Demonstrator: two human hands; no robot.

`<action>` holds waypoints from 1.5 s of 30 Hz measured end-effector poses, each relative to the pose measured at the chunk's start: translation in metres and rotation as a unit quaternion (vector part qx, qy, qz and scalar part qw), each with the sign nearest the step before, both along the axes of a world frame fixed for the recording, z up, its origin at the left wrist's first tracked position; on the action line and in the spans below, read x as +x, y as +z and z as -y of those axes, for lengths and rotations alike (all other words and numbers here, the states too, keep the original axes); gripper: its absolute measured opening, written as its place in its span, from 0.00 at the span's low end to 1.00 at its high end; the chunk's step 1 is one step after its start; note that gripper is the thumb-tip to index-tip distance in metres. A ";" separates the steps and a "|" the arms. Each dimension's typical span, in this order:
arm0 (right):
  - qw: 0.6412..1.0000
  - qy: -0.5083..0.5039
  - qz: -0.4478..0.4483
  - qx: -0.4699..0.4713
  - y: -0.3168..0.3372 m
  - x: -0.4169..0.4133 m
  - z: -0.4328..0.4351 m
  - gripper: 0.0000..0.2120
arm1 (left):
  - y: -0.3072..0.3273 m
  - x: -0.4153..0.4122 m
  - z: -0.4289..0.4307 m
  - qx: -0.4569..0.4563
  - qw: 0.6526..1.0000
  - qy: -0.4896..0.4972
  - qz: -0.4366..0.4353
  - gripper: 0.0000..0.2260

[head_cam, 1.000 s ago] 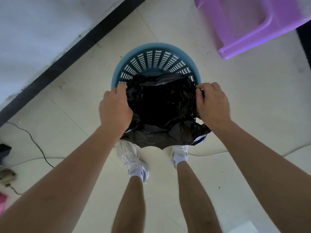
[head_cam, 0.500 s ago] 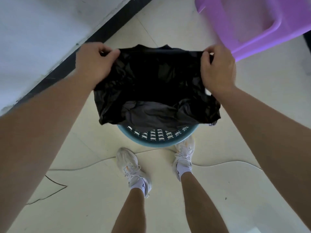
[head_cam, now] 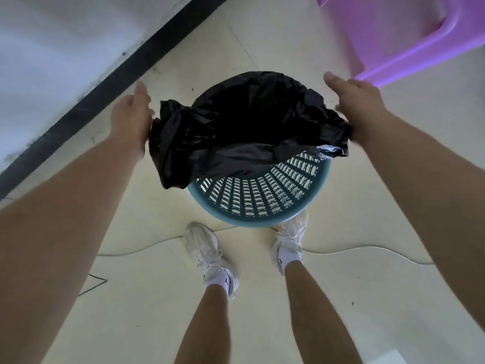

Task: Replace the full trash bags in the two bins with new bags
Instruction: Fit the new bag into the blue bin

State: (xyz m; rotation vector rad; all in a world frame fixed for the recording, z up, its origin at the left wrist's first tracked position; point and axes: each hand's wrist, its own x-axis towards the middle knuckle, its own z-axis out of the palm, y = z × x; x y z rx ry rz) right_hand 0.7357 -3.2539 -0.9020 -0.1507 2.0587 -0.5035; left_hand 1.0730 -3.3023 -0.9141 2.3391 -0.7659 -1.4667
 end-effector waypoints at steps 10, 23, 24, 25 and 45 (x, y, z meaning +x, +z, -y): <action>0.981 -0.172 -0.046 0.081 0.044 0.095 -0.080 0.49 | 0.061 -0.040 -0.097 0.021 0.990 0.098 0.104 0.41; 0.930 -0.358 0.075 -0.022 -0.015 0.073 -0.157 0.06 | 0.009 -0.066 -0.189 0.115 0.915 0.372 -0.105 0.06; 0.927 -0.360 0.094 -0.046 -0.022 0.073 -0.153 0.06 | 0.002 -0.064 -0.182 0.105 0.918 0.371 -0.097 0.08; 0.931 -0.344 0.103 -0.061 -0.029 0.075 -0.147 0.06 | -0.006 -0.063 -0.174 0.097 0.918 0.372 -0.098 0.10; 0.965 0.086 -0.224 -0.108 0.009 0.067 -0.109 0.26 | 0.041 -0.050 -0.132 -0.220 0.952 -0.031 0.209 0.29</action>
